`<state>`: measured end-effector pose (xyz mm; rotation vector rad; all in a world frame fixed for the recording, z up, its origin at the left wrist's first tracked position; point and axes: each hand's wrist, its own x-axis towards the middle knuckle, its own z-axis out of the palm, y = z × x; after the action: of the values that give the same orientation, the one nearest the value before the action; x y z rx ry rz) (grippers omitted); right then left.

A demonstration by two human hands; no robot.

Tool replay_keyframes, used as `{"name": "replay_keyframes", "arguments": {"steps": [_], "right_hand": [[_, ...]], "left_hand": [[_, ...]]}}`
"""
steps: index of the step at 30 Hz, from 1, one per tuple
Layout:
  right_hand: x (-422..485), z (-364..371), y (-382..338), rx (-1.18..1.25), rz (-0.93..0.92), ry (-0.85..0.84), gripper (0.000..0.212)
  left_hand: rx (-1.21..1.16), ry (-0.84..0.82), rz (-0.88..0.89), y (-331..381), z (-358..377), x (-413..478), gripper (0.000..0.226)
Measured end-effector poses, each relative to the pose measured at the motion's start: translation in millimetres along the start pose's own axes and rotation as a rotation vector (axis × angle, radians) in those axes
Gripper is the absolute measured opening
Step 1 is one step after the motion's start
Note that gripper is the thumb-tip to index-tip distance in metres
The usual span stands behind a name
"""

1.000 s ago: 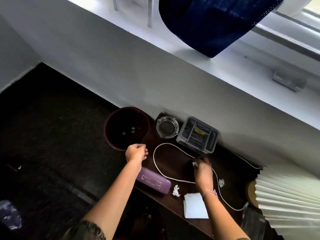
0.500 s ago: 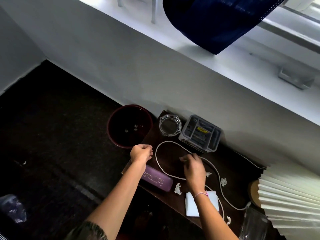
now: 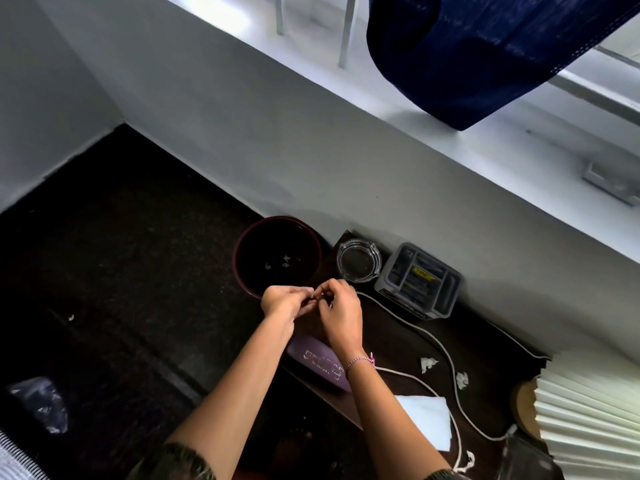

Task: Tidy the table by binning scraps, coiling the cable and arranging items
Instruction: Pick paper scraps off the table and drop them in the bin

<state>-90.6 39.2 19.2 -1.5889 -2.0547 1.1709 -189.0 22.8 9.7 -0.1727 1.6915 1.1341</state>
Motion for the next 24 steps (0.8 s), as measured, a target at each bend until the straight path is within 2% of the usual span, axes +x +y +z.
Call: {"name": "replay_keyframes", "arguments": {"steps": [7, 11, 14, 17, 24], "right_hand": [[1, 9, 5, 0.068, 0.026, 0.046, 0.02], [-2, 10, 14, 0.068, 0.038, 0.051, 0.025], [-7, 7, 23, 0.066, 0.049, 0.067, 0.03], [-14, 0, 33, 0.067, 0.065, 0.095, 0.032], [-44, -32, 69, -0.002, 0.137, 0.156, 0.028]], "left_hand": [[-0.143, 0.163, 0.042, 37, -16, 27, 0.006], [-0.219, 0.256, 0.087, 67, -20, 46, 0.027], [-0.113, 0.313, 0.042, 74, -25, 55, 0.036], [-0.019, 0.294, 0.025, 60, -28, 52, 0.038], [0.024, 0.177, -0.034, 10, -23, 25, 0.03]]}}
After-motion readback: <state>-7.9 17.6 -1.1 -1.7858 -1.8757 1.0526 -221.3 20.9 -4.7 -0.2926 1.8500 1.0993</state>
